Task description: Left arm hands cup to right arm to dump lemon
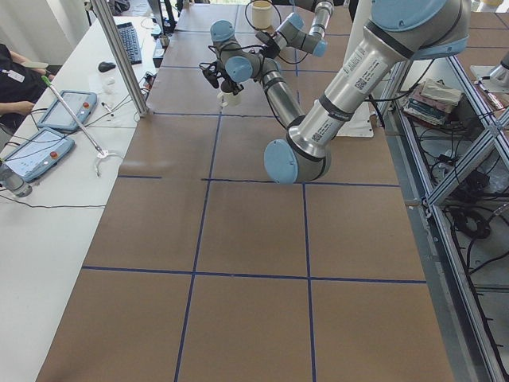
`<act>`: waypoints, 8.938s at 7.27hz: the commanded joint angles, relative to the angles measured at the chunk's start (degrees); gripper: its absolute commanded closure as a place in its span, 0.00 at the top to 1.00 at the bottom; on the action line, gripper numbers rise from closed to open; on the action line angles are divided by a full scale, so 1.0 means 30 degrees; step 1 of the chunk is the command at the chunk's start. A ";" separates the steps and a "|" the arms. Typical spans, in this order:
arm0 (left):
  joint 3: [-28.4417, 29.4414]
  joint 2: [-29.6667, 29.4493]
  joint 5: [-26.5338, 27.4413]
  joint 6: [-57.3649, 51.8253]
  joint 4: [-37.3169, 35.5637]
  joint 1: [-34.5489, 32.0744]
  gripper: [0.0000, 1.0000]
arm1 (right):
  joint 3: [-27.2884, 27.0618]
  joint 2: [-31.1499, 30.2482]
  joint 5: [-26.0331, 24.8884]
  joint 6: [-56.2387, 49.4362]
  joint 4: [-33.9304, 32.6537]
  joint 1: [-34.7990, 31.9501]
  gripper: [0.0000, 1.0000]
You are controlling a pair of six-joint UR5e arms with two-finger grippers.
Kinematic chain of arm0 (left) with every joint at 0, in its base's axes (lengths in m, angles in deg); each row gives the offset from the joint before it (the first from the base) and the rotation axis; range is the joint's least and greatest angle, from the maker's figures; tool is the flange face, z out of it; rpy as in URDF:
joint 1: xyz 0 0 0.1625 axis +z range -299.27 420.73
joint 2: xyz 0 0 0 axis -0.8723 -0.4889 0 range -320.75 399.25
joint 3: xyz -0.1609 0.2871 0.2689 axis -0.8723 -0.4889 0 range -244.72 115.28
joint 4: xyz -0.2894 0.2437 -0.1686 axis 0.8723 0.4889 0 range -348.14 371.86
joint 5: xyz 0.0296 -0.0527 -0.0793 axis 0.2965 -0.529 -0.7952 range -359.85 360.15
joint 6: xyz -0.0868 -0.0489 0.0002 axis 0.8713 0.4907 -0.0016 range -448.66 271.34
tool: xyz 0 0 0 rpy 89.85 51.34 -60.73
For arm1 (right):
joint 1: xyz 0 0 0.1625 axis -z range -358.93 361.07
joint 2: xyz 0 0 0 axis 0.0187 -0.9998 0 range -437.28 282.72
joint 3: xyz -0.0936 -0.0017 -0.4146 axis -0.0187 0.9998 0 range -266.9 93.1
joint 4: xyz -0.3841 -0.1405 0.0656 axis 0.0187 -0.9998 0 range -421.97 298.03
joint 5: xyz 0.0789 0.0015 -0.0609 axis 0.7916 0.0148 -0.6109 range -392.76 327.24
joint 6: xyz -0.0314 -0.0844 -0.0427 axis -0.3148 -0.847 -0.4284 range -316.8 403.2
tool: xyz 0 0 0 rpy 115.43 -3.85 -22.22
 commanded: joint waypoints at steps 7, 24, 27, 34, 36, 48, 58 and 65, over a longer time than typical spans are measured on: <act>-0.0195 -0.0960 -0.0377 0.0903 0.0265 0.1295 0.00 | 0.0069 0.0073 -0.0335 -0.0007 0.0058 0.0166 0.99; -0.1190 0.2839 -0.0598 -0.8593 0.0032 0.0092 1.00 | -0.0048 -0.0451 -0.0247 0.0255 0.0058 0.0314 0.06; -0.1481 0.5158 0.3394 -1.5858 -0.0086 0.0626 1.00 | -0.0311 -0.3168 -0.0830 0.4679 0.0145 -0.1001 0.07; -0.3242 0.5515 0.6507 -1.5186 -0.2430 0.1557 1.00 | -0.3070 -1.5080 -0.0716 0.4739 0.9460 -0.2617 0.05; -0.3242 0.5456 0.6536 -1.5005 -0.2430 0.1736 1.00 | 0.0631 -1.6361 -0.0687 0.4971 1.6572 -0.2617 0.03; -0.3271 0.5456 0.6566 -1.4273 -0.2284 0.2440 1.00 | 1.3128 -1.6129 0.0368 2.2508 3.2450 -0.8502 0.02; -0.3212 0.5427 0.6537 -1.4273 -0.2255 0.2440 1.00 | 1.3662 -1.4986 0.0222 4.1466 3.3421 -1.1611 0.04; -0.3417 0.5427 0.6537 -1.4244 -0.2342 0.2440 1.00 | 1.3663 -1.5015 0.0221 4.3645 3.4042 -1.1992 0.06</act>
